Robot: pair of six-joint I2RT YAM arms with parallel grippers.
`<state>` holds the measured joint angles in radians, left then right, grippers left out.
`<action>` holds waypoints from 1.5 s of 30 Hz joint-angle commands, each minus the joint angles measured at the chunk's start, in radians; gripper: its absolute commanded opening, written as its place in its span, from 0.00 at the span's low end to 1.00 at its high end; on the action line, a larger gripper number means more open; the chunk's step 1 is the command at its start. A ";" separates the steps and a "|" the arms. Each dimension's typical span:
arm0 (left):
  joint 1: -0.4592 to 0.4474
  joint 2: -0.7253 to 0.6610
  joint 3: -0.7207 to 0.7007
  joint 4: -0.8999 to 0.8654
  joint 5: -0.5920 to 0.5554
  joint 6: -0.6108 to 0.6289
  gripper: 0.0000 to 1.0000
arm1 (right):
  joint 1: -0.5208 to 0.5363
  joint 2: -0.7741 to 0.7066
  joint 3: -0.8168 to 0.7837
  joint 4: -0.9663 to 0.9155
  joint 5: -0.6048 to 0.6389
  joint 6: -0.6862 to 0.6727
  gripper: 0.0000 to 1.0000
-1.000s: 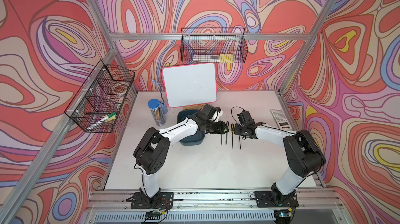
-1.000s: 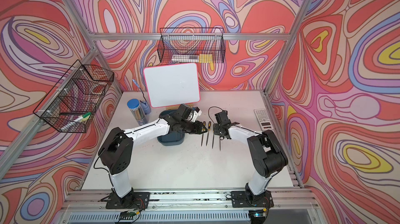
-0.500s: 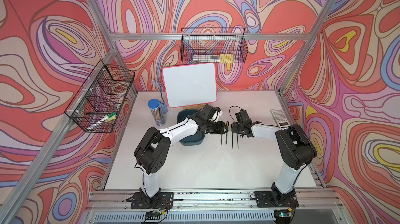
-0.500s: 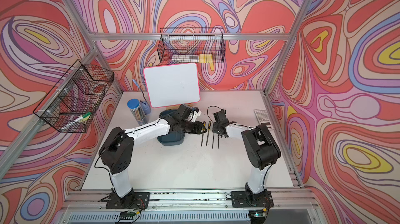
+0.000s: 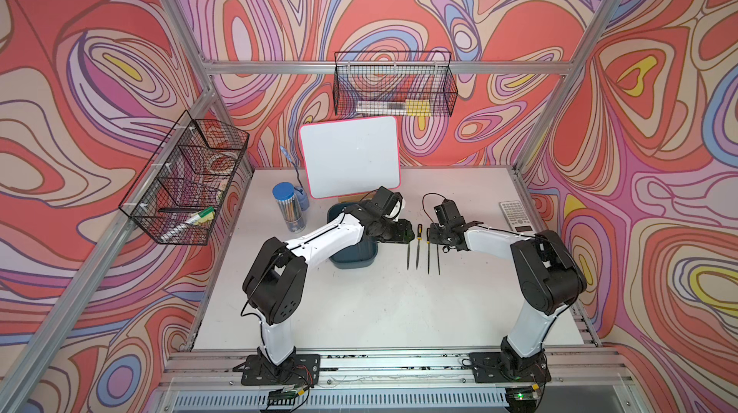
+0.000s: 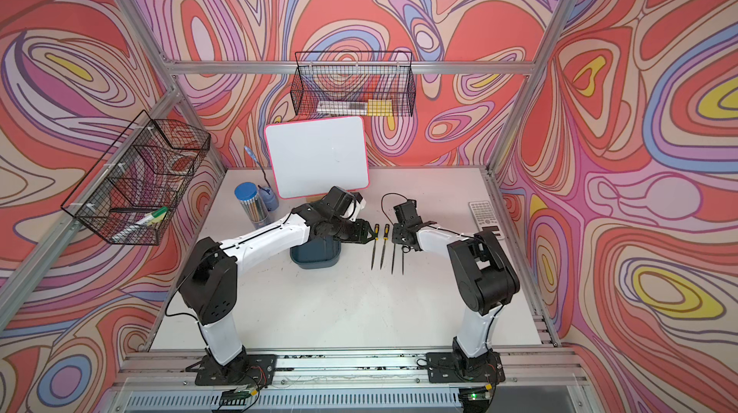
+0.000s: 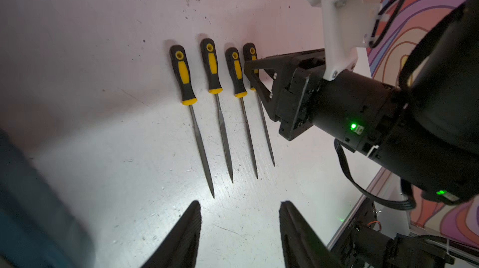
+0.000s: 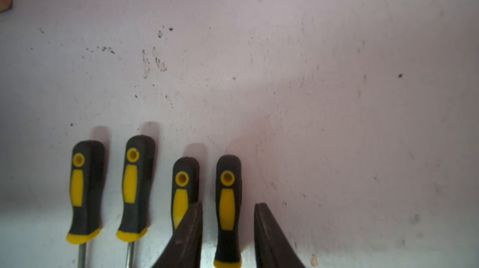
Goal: Take the file tool out of the storage box
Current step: Place the file tool at the center of the board, then pick up the file tool from the storage box.
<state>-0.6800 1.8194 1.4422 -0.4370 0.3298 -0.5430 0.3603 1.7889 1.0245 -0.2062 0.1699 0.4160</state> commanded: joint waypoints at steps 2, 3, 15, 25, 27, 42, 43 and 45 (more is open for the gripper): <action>0.042 -0.073 0.005 -0.110 -0.108 0.065 0.54 | 0.018 -0.093 0.104 -0.043 0.026 -0.035 0.36; 0.067 -0.088 -0.017 -0.104 -0.111 0.060 0.55 | 0.040 -0.099 0.138 -0.051 0.028 -0.042 0.36; 0.352 -0.235 -0.212 -0.132 -0.120 0.078 0.55 | 0.332 0.237 0.619 -0.088 -0.126 -0.024 0.37; 0.496 -0.347 -0.305 -0.166 -0.084 0.120 0.56 | 0.389 0.556 0.986 -0.313 -0.165 0.039 0.37; 0.513 -0.362 -0.324 -0.161 -0.070 0.121 0.56 | 0.391 0.596 1.031 -0.350 -0.172 0.042 0.37; 0.537 -0.384 -0.348 -0.154 -0.014 0.132 0.57 | 0.429 0.766 1.279 -0.614 -0.084 0.072 0.37; 0.537 -0.386 -0.344 -0.155 -0.009 0.133 0.57 | 0.431 0.771 1.282 -0.623 -0.076 0.076 0.37; 0.537 -0.393 -0.339 -0.162 -0.004 0.134 0.57 | 0.431 0.777 1.283 -0.635 -0.058 0.085 0.37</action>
<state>-0.1490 1.4567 1.0916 -0.5663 0.3012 -0.4324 0.7856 2.5340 2.2925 -0.7715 0.0631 0.4808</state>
